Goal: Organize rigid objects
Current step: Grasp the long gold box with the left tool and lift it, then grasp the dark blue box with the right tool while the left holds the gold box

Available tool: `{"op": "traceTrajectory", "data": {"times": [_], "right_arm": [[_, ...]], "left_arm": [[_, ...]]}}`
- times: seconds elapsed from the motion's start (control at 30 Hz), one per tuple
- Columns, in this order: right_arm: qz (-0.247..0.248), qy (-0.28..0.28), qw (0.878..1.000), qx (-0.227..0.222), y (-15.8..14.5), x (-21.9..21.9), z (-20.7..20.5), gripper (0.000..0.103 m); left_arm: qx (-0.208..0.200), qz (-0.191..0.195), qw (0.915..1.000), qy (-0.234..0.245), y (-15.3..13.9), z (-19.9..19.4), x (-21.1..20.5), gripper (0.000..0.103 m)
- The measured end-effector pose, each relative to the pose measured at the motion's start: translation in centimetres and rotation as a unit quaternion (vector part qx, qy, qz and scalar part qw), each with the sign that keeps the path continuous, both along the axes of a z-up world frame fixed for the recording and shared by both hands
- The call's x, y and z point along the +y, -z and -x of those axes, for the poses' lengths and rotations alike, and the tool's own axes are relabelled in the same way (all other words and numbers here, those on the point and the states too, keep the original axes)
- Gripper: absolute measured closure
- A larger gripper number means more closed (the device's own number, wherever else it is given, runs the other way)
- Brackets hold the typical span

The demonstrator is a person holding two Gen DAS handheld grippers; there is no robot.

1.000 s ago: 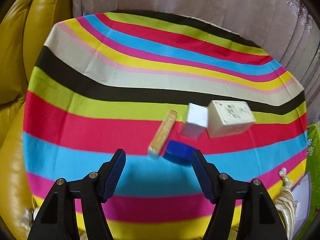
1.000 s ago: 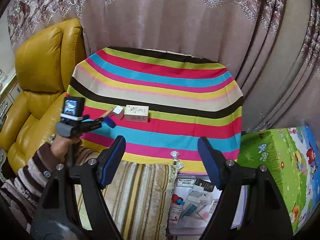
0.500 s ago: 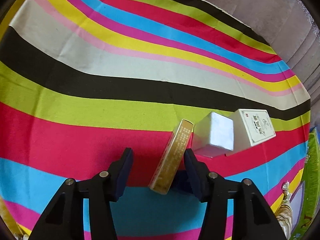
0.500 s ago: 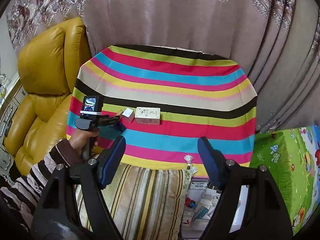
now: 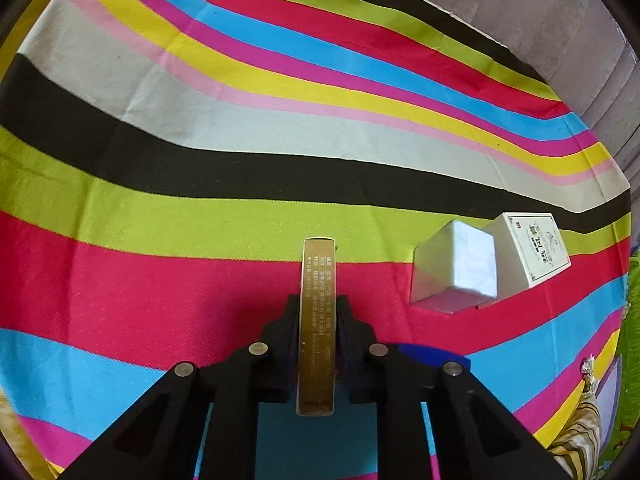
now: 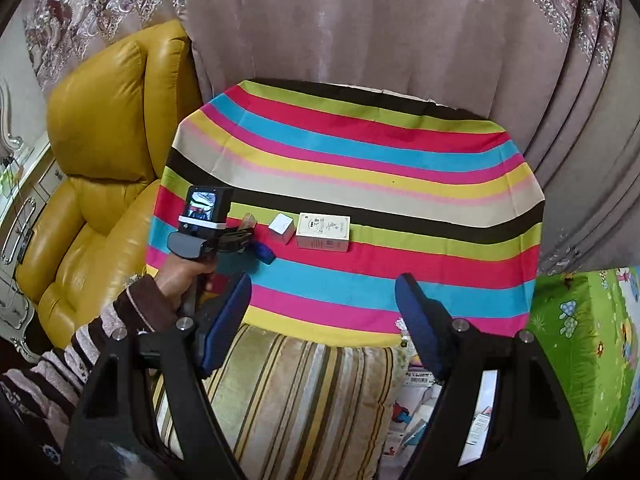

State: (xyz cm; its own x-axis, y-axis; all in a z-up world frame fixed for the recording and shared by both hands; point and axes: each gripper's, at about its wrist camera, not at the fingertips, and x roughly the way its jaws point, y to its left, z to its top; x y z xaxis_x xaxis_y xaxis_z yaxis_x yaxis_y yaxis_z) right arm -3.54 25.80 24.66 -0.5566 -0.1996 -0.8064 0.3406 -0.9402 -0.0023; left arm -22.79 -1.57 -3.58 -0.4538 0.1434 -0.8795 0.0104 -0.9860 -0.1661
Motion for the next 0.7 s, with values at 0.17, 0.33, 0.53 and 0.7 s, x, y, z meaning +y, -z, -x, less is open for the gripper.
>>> {"op": "traceTrajectory", "data": {"times": [0.17, 0.33, 0.53, 0.7], "right_arm": [[-0.020, 0.010, 0.999, 0.029, 1.5, -0.9, 0.8, 0.026], [0.000, 0.036, 0.999, -0.006, 7.9, -1.9, 3.6, 0.025], [-0.011, 0.068, 0.997, -0.039, 17.5, -5.8, 6.7, 0.025], [0.029, 0.102, 0.990, -0.088, 23.5, -9.1, 8.9, 0.025]], "left_arm": [[0.008, 0.001, 0.9998, -0.017, -0.5, -0.6, -1.1, 0.086], [0.031, 0.000, 0.9994, -0.017, -1.9, -3.0, -0.9, 0.086], [0.056, 0.003, 0.9981, -0.027, -2.6, -5.7, -1.7, 0.086], [0.068, -0.007, 0.9965, -0.048, -2.9, -8.1, -3.6, 0.086]]}}
